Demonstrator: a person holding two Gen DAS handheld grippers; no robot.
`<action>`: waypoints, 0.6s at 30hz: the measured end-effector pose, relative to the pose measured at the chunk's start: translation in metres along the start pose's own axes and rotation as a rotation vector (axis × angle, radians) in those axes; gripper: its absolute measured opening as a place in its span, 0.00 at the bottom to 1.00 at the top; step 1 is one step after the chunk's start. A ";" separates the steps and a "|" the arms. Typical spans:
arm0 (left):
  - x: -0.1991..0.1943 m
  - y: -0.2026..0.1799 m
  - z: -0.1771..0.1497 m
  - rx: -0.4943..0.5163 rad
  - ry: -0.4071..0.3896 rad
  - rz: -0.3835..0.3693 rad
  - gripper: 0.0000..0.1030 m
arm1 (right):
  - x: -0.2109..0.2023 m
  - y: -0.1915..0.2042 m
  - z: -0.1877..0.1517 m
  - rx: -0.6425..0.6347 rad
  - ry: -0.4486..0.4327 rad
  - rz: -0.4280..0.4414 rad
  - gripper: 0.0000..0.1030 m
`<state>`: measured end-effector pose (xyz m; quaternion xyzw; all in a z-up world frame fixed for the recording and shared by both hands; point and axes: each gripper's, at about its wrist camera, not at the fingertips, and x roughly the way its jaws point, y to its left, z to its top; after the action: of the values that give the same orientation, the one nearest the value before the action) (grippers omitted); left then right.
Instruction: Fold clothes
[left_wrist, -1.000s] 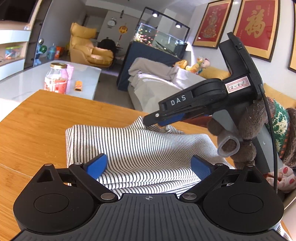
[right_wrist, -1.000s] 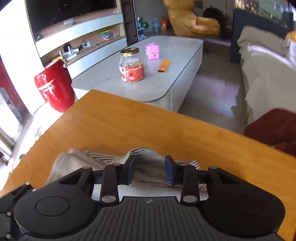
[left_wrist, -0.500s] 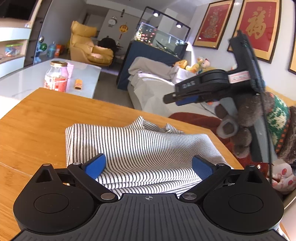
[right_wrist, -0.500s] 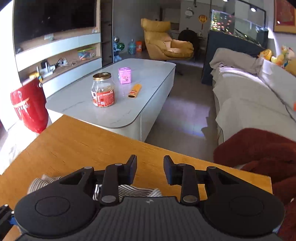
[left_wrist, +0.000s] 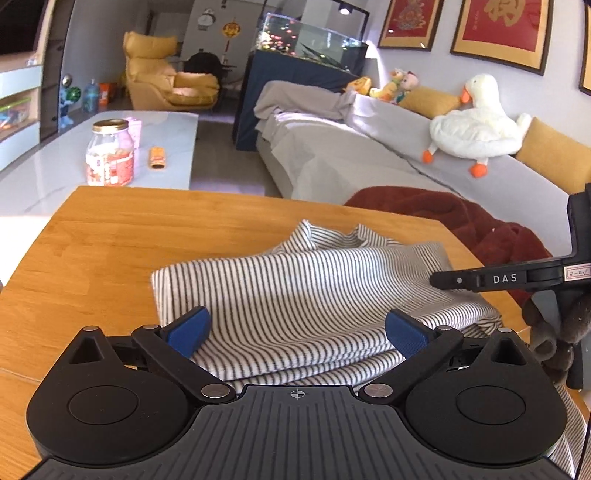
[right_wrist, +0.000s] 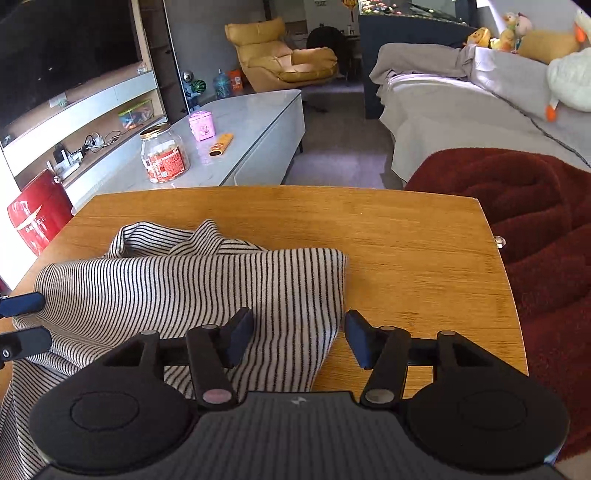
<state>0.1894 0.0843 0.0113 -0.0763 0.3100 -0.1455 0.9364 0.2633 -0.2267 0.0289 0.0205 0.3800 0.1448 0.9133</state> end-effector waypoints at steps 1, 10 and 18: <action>-0.004 0.003 0.003 -0.006 -0.003 0.017 1.00 | -0.001 -0.001 0.003 0.012 -0.003 0.007 0.53; -0.042 0.031 0.020 -0.146 -0.037 0.084 1.00 | 0.041 0.039 0.055 -0.060 0.009 0.117 0.50; -0.083 0.041 0.015 -0.162 -0.065 0.094 1.00 | 0.082 0.066 0.065 -0.130 0.092 0.163 0.06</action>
<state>0.1442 0.1501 0.0594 -0.1420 0.2933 -0.0732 0.9426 0.3471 -0.1358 0.0279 -0.0144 0.4086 0.2435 0.8795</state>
